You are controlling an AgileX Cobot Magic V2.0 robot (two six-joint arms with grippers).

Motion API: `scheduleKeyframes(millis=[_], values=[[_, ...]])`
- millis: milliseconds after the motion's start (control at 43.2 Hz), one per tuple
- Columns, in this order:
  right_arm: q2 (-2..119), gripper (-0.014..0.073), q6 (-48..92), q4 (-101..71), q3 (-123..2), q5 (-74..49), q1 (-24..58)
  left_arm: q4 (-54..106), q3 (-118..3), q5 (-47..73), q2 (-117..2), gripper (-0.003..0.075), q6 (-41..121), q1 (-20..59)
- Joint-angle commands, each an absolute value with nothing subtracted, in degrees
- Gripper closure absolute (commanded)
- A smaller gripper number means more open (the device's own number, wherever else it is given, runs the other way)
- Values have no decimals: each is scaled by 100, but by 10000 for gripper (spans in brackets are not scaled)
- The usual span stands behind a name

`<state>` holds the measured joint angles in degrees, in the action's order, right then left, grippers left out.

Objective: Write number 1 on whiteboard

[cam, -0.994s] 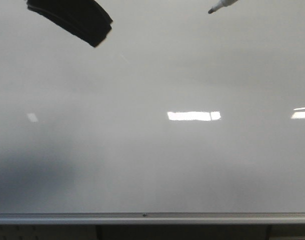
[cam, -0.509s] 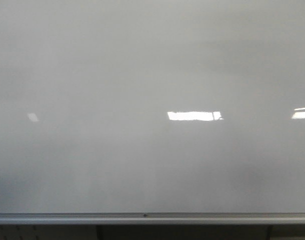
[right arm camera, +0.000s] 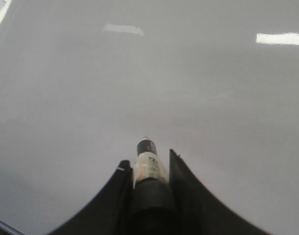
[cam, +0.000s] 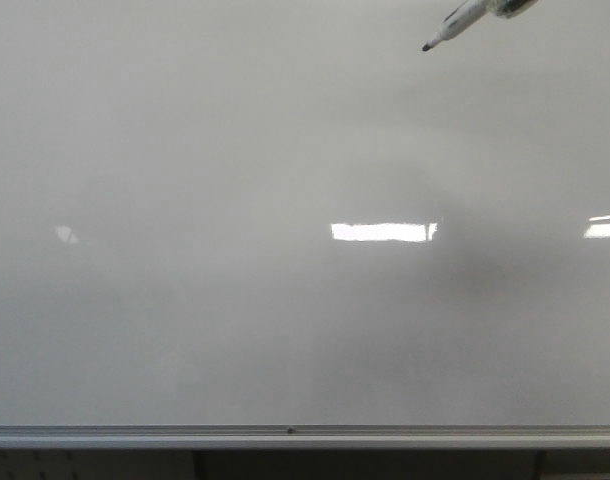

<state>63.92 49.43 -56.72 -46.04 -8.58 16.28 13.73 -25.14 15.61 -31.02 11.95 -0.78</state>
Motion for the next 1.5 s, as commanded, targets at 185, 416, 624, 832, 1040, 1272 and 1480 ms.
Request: scheduleKeyframes(millis=[185, 416, 624, 832, 1040, 1272, 1480], values=[[6838, 702, 4950, -5758, -5236, -549, 1598, 1397, -2668, 1232, -3079, 741, 1162, -141], [7150, 702, 4955, -5758, -5553, -454, 1598, 1397, -2668, 1221, -3079, 741, 1162, -141], [7436, 702, 4960, -5758, -5840, -340, 1598, 1397, -2668, 1221, -3079, 741, 1162, -141], [7684, 702, 4964, -5758, -5999, -320, 1598, 1397, -2668, 1221, -3079, 741, 1162, -141], [7814, 702, 5065, -5758, -6006, -152, 1598, 1397, -2668, 1221, -3079, 741, 1162, -141], [7884, 702, 5109, -5758, -6006, -136, 1598, 1397, -2668, 1221, -3079, 741, 1162, -141], [7890, 702, 5166, -5758, -5999, -348, 1598, 1397, -2668, 1221, -3079, 741, 1162, -141]])
